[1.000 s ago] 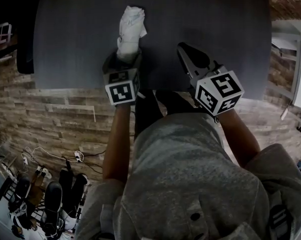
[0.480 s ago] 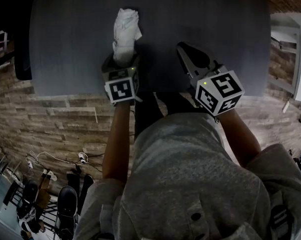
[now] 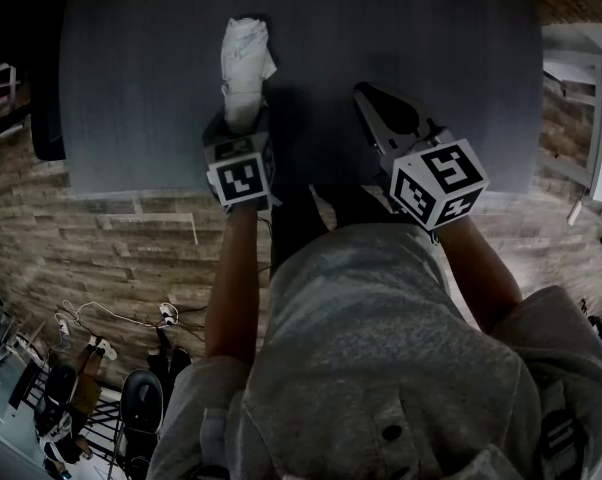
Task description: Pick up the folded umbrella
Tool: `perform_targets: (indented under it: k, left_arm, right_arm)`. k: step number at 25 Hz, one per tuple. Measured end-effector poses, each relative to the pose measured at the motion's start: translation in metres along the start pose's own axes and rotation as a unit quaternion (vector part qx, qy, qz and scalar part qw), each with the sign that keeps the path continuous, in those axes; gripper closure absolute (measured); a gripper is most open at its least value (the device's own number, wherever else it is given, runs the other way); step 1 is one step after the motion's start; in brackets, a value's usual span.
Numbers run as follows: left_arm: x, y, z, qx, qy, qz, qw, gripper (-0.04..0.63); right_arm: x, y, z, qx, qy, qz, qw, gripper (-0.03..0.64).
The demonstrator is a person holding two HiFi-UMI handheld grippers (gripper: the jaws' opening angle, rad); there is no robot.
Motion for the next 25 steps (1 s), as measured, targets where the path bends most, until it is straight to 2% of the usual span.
perform_targets:
  k: [6,25]
  left_arm:
    - [-0.003,-0.002,-0.004,0.001,0.004,-0.034,0.9994,0.339]
    - [-0.021,0.017,-0.045,0.021,0.023,-0.070,0.9970,0.342]
  right_arm:
    - [0.003,0.005,-0.005,0.001,0.005,-0.001,1.000,0.592]
    - [0.005,0.005,-0.041,0.020,0.027,-0.026,0.999,0.592]
Point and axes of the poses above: the fingertips, and each gripper's own axes: z forward along the fingers, y to its right, x out of its top, the point moved 5 cm from there along -z, backward along the fingers, and after that the axes turned 6 degrees about z, right-handed, at the moved point
